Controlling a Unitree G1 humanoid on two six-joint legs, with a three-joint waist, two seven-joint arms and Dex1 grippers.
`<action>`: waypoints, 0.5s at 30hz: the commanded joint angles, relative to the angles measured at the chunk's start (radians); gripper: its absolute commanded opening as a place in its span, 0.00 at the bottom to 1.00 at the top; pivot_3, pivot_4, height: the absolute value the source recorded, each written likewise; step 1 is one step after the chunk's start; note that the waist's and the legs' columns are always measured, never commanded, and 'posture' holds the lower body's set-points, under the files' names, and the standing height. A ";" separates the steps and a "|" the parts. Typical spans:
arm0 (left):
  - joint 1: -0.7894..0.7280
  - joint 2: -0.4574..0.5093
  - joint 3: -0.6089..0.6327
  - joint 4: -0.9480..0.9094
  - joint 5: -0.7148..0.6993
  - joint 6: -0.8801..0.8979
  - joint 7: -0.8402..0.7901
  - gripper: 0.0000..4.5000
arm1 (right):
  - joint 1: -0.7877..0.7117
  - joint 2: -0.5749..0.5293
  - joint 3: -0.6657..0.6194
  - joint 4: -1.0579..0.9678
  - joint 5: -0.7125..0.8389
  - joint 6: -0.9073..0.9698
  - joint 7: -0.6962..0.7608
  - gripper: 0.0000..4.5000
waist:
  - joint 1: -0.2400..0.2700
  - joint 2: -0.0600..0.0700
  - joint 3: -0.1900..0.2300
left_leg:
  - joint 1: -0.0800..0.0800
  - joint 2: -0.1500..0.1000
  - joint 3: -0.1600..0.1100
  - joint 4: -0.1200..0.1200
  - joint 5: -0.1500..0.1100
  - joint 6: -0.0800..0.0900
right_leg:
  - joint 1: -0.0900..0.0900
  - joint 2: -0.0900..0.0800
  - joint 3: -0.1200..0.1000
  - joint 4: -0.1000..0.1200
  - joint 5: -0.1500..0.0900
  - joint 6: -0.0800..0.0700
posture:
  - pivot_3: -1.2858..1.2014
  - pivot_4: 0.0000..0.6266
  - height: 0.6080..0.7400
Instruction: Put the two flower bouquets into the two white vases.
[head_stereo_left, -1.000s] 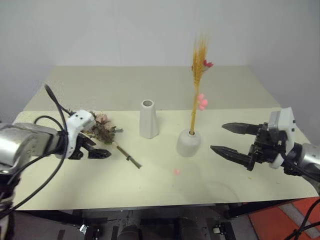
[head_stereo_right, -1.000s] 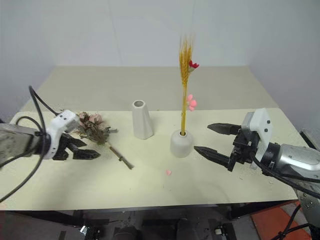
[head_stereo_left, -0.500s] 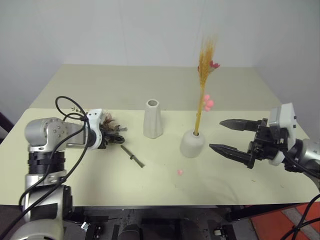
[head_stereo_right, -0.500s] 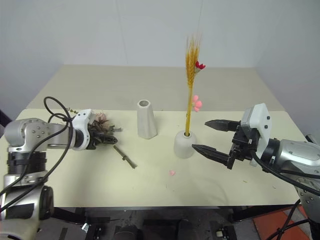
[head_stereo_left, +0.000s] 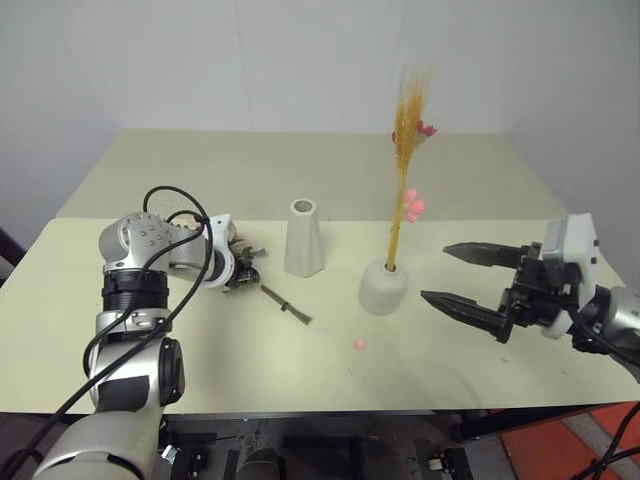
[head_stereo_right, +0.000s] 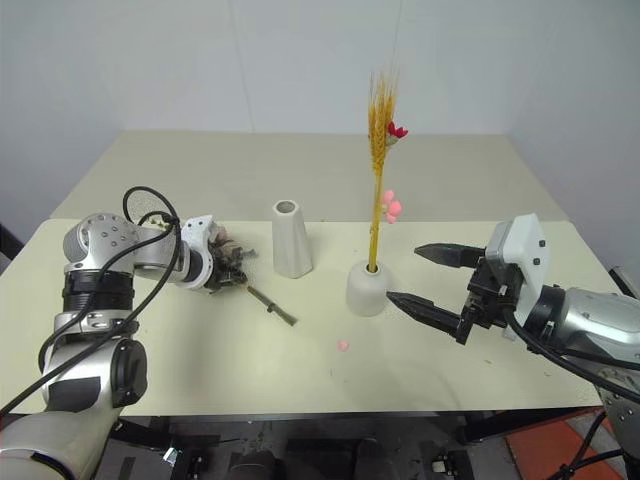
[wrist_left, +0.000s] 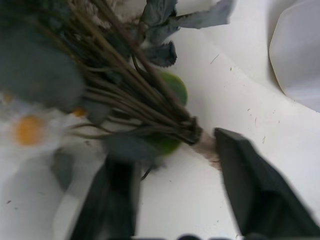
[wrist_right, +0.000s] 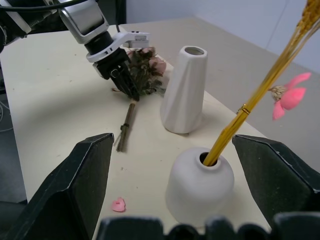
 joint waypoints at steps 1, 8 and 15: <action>-0.029 0.045 -0.007 0.012 0.003 0.005 -0.002 0.26 | -0.002 0.003 -0.040 -0.028 0.032 0.000 -0.015 1.00 | -0.002 0.000 0.000 | 0.000 0.000 0.000 0.000 0.000 0.000 | 0.000 0.000 0.000 0.000 0.000 0.000 | 0.52 0.24 1.00; -0.001 0.139 -0.042 -0.117 0.029 0.005 -0.049 0.02 | -0.002 0.004 -0.028 -0.025 0.040 -0.005 -0.025 1.00 | -0.002 0.000 0.000 | 0.000 0.000 0.000 -0.001 0.000 -0.001 | 0.000 0.000 0.000 0.000 0.000 0.000 | 0.52 0.24 1.00; 0.138 0.187 0.016 -0.445 0.068 -0.216 -0.266 0.02 | -0.020 0.009 -0.009 -0.006 0.039 -0.010 -0.029 1.00 | 0.000 0.000 0.000 | 0.000 0.000 0.000 -0.001 0.001 -0.001 | -0.001 0.000 0.000 0.000 0.000 0.000 | 0.52 0.24 1.00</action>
